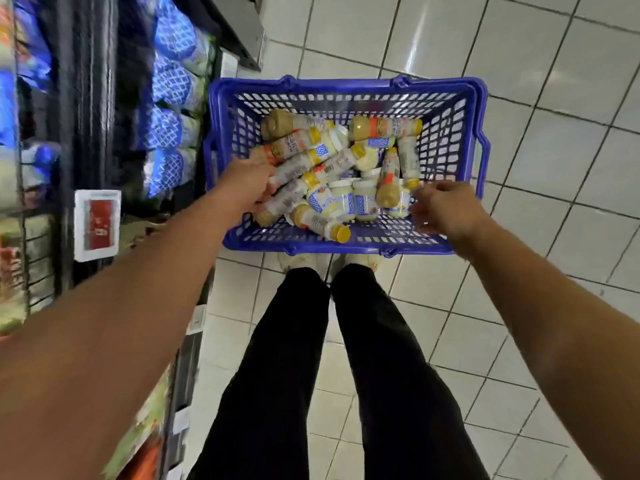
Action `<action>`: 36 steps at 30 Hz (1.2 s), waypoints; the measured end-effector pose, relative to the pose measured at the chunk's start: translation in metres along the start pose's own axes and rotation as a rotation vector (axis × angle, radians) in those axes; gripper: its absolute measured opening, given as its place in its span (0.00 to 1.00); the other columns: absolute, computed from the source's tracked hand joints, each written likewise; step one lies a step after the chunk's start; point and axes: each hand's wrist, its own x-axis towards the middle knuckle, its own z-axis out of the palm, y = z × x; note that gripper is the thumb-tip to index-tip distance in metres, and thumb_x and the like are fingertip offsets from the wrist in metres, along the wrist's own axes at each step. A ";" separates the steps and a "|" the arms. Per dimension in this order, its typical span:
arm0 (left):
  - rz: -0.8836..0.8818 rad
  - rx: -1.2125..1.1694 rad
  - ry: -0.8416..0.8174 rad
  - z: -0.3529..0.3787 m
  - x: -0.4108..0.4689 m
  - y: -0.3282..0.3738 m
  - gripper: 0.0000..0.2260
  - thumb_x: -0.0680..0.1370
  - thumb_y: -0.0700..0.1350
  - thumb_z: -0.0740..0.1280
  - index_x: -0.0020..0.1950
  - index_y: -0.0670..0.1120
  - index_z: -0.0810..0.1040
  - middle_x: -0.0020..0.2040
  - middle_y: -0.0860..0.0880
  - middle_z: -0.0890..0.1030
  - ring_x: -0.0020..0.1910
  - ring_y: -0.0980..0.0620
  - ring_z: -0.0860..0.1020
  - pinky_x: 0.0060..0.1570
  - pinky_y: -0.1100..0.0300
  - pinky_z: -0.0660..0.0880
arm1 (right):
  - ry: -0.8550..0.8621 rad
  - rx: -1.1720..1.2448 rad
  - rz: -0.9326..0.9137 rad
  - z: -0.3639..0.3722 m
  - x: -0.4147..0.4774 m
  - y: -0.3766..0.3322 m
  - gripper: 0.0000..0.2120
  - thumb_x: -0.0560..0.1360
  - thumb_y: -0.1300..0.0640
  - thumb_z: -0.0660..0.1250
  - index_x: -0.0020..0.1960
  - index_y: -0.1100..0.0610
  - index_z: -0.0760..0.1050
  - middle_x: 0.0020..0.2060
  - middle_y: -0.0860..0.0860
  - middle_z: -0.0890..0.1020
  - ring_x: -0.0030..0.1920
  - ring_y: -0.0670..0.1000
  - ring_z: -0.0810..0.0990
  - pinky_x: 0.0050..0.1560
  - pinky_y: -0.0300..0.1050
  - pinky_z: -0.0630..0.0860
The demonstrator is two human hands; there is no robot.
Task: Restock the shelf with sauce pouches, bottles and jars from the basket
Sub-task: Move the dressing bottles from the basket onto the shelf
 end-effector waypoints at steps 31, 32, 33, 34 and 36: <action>0.238 0.834 0.116 0.051 0.166 -0.074 0.29 0.79 0.62 0.61 0.69 0.41 0.66 0.67 0.37 0.74 0.66 0.35 0.72 0.64 0.39 0.68 | -0.057 0.023 0.333 0.064 0.207 0.081 0.12 0.76 0.48 0.71 0.53 0.55 0.75 0.45 0.52 0.81 0.38 0.49 0.80 0.31 0.41 0.75; 0.268 0.849 0.116 0.050 0.163 -0.073 0.29 0.79 0.63 0.61 0.68 0.41 0.66 0.65 0.37 0.75 0.65 0.35 0.73 0.62 0.40 0.70 | -0.052 0.058 0.345 0.064 0.204 0.082 0.11 0.76 0.49 0.71 0.51 0.55 0.74 0.46 0.52 0.81 0.38 0.49 0.80 0.31 0.41 0.76; 0.299 0.863 0.119 0.048 0.160 -0.071 0.29 0.78 0.63 0.62 0.67 0.41 0.66 0.64 0.36 0.75 0.63 0.35 0.74 0.60 0.41 0.72 | -0.040 0.098 0.357 0.064 0.201 0.082 0.10 0.76 0.50 0.71 0.51 0.55 0.75 0.47 0.53 0.81 0.39 0.50 0.80 0.31 0.41 0.76; 0.332 0.877 0.123 0.047 0.157 -0.069 0.30 0.78 0.64 0.63 0.67 0.40 0.67 0.62 0.36 0.75 0.62 0.36 0.74 0.58 0.41 0.73 | -0.040 0.139 0.369 0.065 0.196 0.081 0.12 0.76 0.50 0.70 0.53 0.56 0.75 0.49 0.54 0.82 0.39 0.50 0.80 0.31 0.41 0.76; 0.391 0.891 0.121 0.046 0.151 -0.066 0.31 0.76 0.65 0.64 0.66 0.41 0.68 0.62 0.37 0.75 0.61 0.37 0.74 0.56 0.42 0.75 | -0.092 0.215 0.406 0.067 0.183 0.080 0.18 0.76 0.48 0.69 0.61 0.58 0.75 0.50 0.56 0.82 0.37 0.50 0.79 0.29 0.39 0.75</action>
